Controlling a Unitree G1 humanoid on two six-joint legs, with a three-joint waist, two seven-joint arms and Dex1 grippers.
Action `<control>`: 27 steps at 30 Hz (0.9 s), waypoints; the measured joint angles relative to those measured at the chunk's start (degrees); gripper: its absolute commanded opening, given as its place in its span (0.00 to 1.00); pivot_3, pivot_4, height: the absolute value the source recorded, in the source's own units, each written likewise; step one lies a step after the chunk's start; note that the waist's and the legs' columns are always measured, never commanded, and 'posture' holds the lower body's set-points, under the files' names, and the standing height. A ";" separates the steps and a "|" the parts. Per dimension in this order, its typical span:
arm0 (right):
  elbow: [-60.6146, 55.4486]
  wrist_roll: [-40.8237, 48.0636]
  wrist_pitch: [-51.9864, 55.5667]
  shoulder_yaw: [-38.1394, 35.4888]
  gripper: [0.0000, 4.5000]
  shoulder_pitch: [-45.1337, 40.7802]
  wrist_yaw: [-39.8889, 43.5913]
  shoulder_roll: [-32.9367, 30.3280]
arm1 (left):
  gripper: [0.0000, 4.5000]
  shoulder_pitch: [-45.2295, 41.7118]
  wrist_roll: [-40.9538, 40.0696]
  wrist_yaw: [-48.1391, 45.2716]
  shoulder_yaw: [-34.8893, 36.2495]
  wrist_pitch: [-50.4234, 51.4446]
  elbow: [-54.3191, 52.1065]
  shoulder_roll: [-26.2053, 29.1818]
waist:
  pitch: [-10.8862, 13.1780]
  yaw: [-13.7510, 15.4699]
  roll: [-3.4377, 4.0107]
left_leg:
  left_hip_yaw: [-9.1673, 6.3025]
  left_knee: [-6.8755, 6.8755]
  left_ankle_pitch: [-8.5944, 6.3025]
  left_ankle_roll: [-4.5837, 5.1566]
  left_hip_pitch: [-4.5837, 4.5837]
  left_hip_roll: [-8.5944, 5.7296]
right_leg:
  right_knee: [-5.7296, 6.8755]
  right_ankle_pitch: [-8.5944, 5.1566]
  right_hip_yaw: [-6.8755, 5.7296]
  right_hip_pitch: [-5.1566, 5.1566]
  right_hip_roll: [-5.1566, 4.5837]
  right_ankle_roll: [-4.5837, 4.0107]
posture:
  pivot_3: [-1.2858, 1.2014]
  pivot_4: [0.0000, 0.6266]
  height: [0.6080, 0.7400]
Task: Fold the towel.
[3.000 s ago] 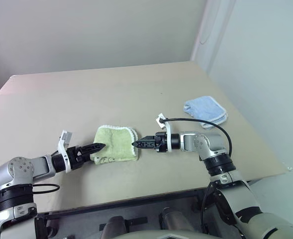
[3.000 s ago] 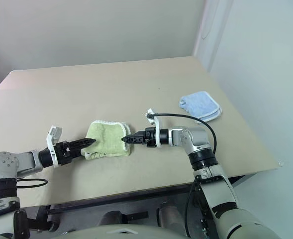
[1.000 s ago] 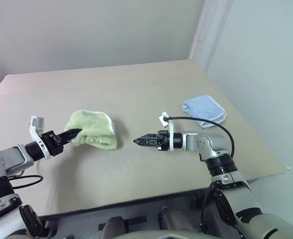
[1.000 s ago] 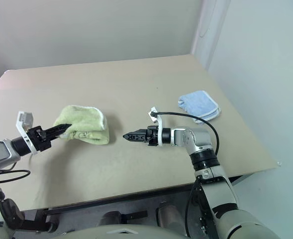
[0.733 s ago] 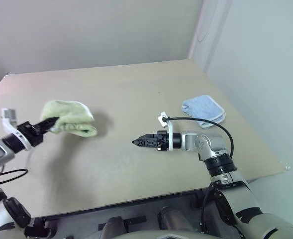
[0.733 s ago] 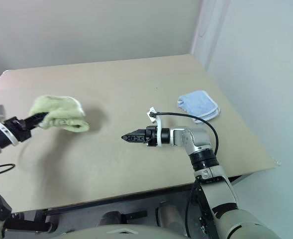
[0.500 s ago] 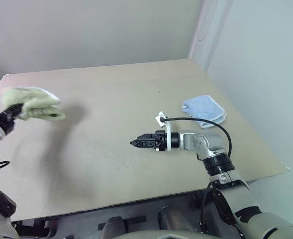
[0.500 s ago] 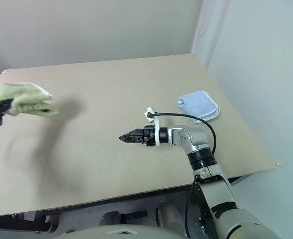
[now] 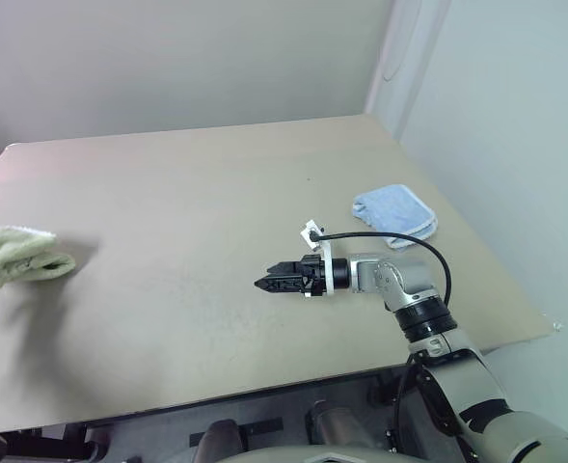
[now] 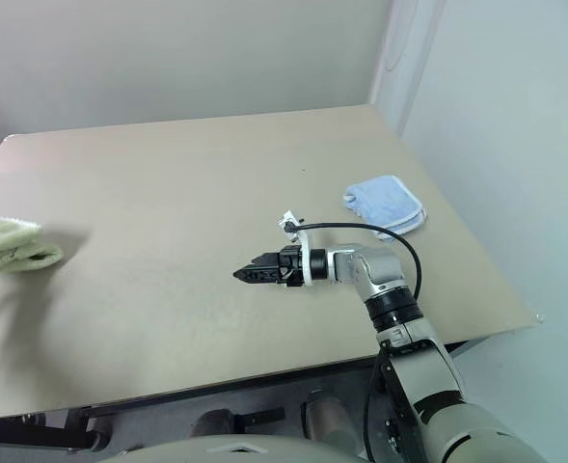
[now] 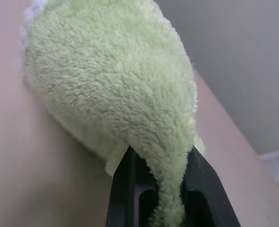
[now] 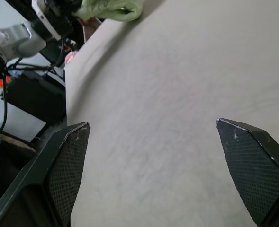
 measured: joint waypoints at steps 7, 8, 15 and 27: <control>0.50 -1.94 -2.53 1.87 1.00 -0.05 1.29 -0.39 | 0.00 5.20 -0.44 1.40 3.27 -5.65 -4.26 -3.73 | -0.07 0.29 -0.11 | 0.02 0.05 0.00 -0.01 0.07 -0.01 | -0.02 -0.11 -0.02 0.12 -0.04 -0.14 | 0.52 0.00 1.00; 0.92 -2.17 -2.83 1.93 1.00 -0.09 1.33 -0.28 | 0.00 5.36 -0.72 1.77 3.27 -5.60 -4.97 -4.70 | -0.09 0.32 -0.14 | 0.02 0.06 0.00 -0.01 0.08 -0.01 | -0.02 -0.10 -0.02 0.14 -0.04 -0.15 | 0.52 0.00 1.00; 2.25 -3.43 -4.78 2.07 1.00 -0.36 1.78 0.29 | 0.00 7.31 -3.69 3.97 2.70 -4.09 -15.72 -13.59 | -0.19 0.22 -0.30 | 0.02 0.03 0.00 -0.01 0.08 -0.01 | 0.00 0.04 -0.02 0.12 -0.03 -0.06 | 0.52 0.00 1.00; 2.30 -4.37 -6.04 2.13 1.00 -0.17 2.19 0.38 | 0.00 7.59 -6.72 14.38 3.28 -7.11 -24.97 -22.70 | -0.21 0.22 -0.33 | 0.02 0.11 0.00 -0.01 0.13 -0.01 | 0.01 0.04 -0.02 0.20 0.00 -0.04 | 0.52 0.00 1.00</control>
